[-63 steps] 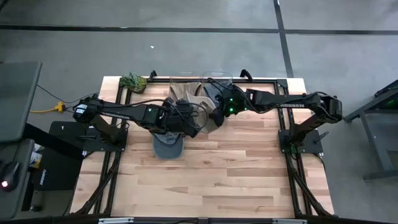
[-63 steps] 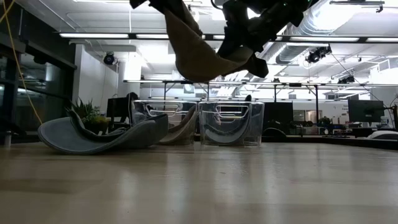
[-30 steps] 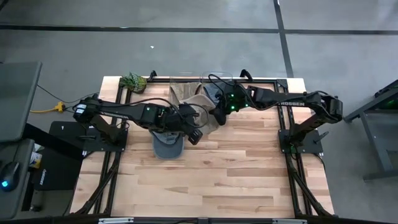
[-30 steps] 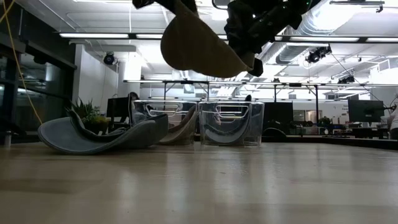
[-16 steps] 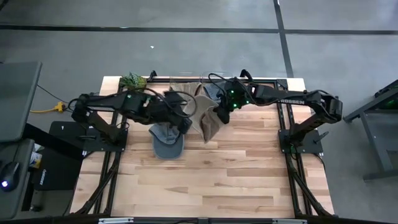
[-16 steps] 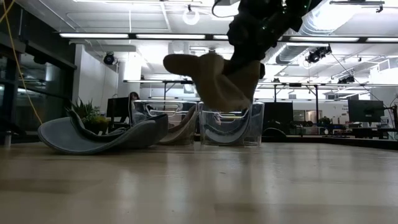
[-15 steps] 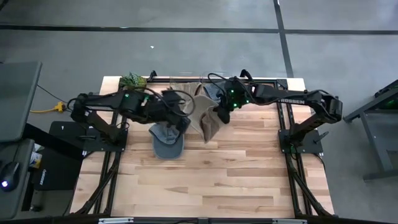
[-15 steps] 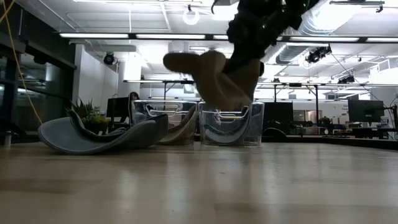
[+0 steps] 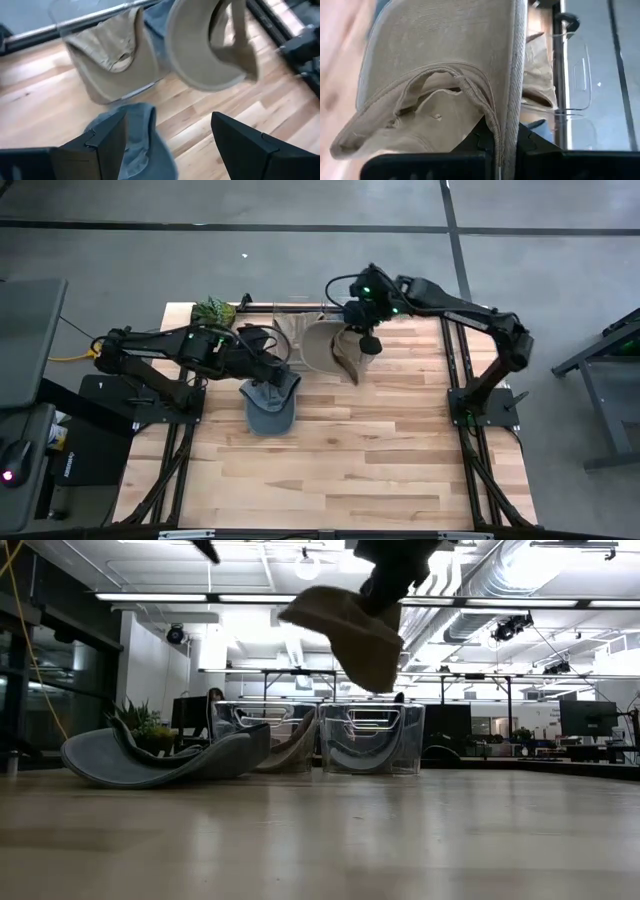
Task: Pick & Place hat
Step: Put the brown cap into the left transparent bin
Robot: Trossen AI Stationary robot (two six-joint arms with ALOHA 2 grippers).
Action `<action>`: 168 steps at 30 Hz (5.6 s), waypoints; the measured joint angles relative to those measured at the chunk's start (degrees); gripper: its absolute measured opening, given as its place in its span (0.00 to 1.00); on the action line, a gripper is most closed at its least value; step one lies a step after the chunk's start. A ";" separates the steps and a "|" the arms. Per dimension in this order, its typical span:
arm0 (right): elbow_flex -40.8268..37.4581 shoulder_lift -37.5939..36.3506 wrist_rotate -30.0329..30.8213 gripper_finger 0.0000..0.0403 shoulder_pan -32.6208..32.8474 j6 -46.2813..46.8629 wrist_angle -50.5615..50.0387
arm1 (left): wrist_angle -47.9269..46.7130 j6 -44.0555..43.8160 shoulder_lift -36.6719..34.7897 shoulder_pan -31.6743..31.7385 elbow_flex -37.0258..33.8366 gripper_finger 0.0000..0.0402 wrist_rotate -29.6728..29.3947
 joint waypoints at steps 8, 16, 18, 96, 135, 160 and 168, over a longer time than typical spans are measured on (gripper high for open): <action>16.21 11.13 6.00 0.02 0.83 -16.90 -17.29 | 7.34 -8.58 -8.24 0.07 -12.69 0.66 -3.89; 20.06 14.15 13.39 0.02 6.97 -27.18 -19.00 | 17.26 -11.63 -11.41 0.07 -16.80 0.66 -4.94; 20.04 14.15 16.50 0.02 8.74 -28.78 -18.22 | 19.05 -10.28 -11.43 0.07 -17.27 0.66 -4.03; 20.04 14.15 15.91 0.12 17.71 -24.14 -14.15 | 36.40 15.95 3.82 6.01 -17.22 0.00 15.25; 20.04 10.87 25.39 0.54 17.82 -15.07 -15.31 | 34.61 13.92 3.82 6.01 -17.26 0.00 13.61; 20.08 -7.83 38.62 0.54 17.66 14.15 -16.53 | 29.65 4.39 -2.36 6.04 -17.30 0.00 -8.93; 20.06 -8.06 37.62 0.54 17.66 21.56 -22.48 | 26.17 5.09 -9.05 6.07 -17.30 0.00 -12.65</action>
